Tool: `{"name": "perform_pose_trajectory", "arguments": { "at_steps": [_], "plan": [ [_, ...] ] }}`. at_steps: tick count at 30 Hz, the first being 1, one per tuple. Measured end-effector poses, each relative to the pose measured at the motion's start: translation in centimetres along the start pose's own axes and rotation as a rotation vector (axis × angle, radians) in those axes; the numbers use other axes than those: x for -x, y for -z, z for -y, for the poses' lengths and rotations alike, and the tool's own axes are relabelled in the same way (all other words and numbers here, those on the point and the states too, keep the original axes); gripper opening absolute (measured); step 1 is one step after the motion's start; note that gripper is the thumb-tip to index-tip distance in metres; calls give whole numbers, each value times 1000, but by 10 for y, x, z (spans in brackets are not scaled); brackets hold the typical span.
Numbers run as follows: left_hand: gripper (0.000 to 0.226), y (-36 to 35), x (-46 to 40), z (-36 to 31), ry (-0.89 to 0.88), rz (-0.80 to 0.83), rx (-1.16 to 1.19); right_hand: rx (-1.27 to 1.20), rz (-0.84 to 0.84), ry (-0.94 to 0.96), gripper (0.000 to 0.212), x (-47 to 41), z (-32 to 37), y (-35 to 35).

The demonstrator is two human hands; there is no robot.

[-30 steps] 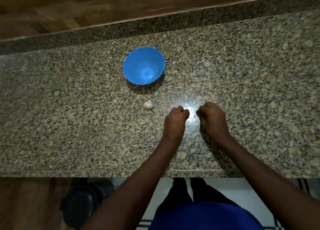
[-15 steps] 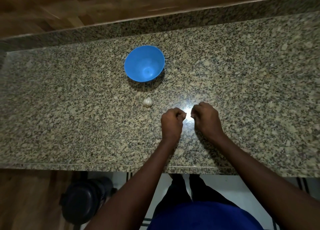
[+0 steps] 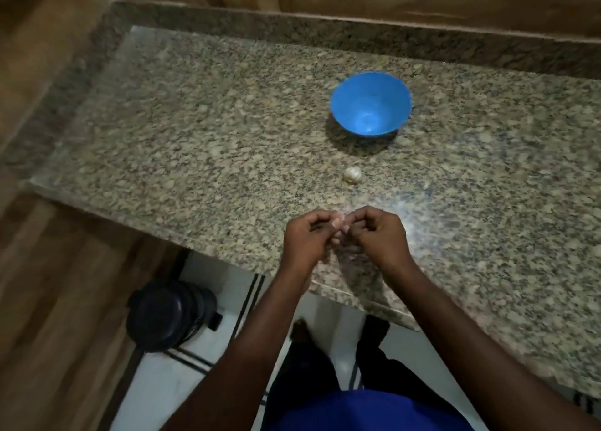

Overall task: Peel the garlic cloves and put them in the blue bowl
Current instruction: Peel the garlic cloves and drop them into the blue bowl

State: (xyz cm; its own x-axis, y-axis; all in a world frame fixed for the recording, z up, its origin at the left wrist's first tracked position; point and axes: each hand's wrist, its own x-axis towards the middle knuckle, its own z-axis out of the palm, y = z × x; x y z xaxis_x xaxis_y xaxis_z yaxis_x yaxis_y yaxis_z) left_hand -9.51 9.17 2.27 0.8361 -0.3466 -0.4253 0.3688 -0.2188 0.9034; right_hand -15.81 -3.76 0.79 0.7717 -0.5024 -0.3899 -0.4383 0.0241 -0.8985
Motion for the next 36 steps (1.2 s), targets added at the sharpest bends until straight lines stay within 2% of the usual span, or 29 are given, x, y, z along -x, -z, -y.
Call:
{"name": "perform_pose_trajectory", "arguments": {
  "at_steps": [5,10,12,16,19,26,30,33,36],
  "plan": [
    [6,111,35,6,31,-201,266,-26,194,48,5,33,42,-102],
    [9,254,70,37,33,-378,469,29,405,99,9,69,63,-247],
    [13,319,85,52,17,-438,526,38,469,85,13,87,67,-314],
    [14,434,114,87,21,-569,600,75,575,67,8,120,66,-436],
    [17,495,125,115,72,-641,645,104,625,47,5,135,65,-505],
    [11,580,125,185,177,-735,684,226,672,-17,20,131,33,-610],
    [13,607,116,219,250,-797,708,319,699,-87,23,120,7,-649],
    [17,619,103,249,311,-792,751,463,736,-148,35,106,-21,-676],
    [12,628,81,285,372,-778,778,495,692,-240,10,87,-53,-700]
  ]
}}
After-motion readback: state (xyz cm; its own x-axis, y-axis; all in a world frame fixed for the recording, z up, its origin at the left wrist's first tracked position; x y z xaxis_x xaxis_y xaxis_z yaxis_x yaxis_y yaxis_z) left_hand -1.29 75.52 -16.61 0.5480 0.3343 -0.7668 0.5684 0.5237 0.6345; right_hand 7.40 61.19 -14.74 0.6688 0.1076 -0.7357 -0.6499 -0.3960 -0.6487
